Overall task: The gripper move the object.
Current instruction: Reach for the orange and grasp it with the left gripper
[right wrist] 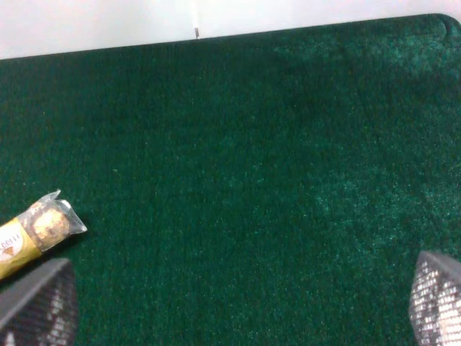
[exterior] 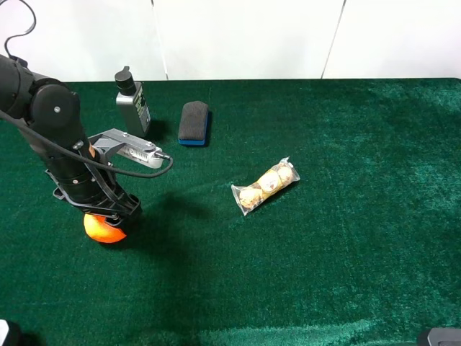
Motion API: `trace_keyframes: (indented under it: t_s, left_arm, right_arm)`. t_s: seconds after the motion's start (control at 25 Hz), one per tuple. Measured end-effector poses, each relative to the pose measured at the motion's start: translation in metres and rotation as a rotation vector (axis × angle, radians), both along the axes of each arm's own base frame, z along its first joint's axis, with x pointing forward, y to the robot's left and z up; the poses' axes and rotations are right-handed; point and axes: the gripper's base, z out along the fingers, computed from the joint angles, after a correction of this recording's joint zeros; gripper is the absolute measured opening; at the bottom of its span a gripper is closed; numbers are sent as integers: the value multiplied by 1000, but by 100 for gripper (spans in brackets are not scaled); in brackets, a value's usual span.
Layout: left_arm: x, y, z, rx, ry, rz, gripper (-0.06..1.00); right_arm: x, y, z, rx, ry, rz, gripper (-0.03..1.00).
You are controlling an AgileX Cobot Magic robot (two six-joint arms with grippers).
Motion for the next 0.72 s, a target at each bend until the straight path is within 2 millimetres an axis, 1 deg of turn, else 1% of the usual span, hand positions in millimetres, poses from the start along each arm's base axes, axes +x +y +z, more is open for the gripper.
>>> trace_keyframes:
  t_s: [0.24,0.36,0.72]
  left_arm:
    - [-1,0,-10,12,40,11,79]
    - [-1,-1,-10,10,40,14,75]
    - [-1,-1,-10,10,41,14,75]
  right_arm:
    - [0,0,0,0,0,0,69]
    - [0,0,0,0,0,0,69]
    - [0,0,0,0,0,0,69]
